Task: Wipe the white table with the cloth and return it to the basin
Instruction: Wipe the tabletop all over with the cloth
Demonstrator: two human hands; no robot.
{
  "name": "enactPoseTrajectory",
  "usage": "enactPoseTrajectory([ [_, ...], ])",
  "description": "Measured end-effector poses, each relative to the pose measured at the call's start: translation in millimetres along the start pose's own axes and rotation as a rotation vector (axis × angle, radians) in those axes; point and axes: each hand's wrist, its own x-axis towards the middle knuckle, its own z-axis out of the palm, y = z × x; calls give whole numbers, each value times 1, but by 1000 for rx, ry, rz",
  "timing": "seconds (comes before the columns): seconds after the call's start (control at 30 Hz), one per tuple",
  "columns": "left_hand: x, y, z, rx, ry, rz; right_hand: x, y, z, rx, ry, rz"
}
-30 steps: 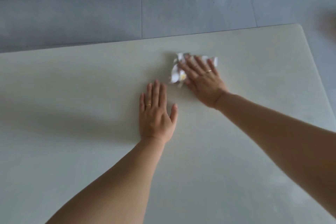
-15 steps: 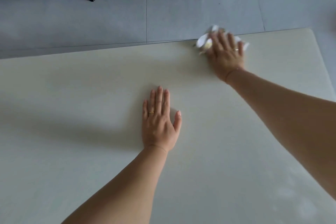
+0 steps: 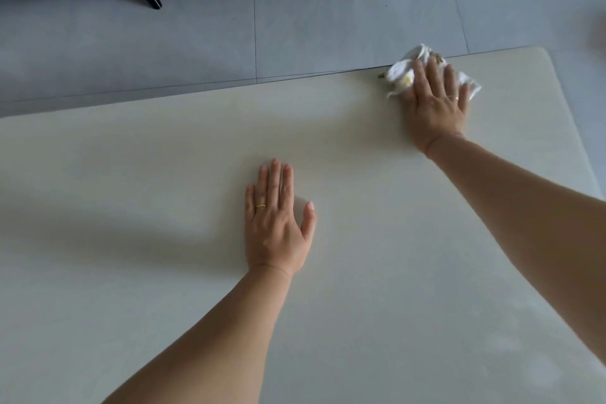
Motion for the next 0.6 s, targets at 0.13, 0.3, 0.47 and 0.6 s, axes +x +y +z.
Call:
enactPoseTrajectory([
  [0.13,-1,-1,1,-2,-3,-3,-36,-63,16,31,-6,45],
  [0.3,0,0,0,-2,-2,-2,-47,-23,4,-92,-104,-447],
  [0.47,-1,-1,2,7,4,2,-25,25,-11,43,7,177],
  [0.6,-2,0,0,-10,6,-2,-98,-37,15,67,-26,-57],
])
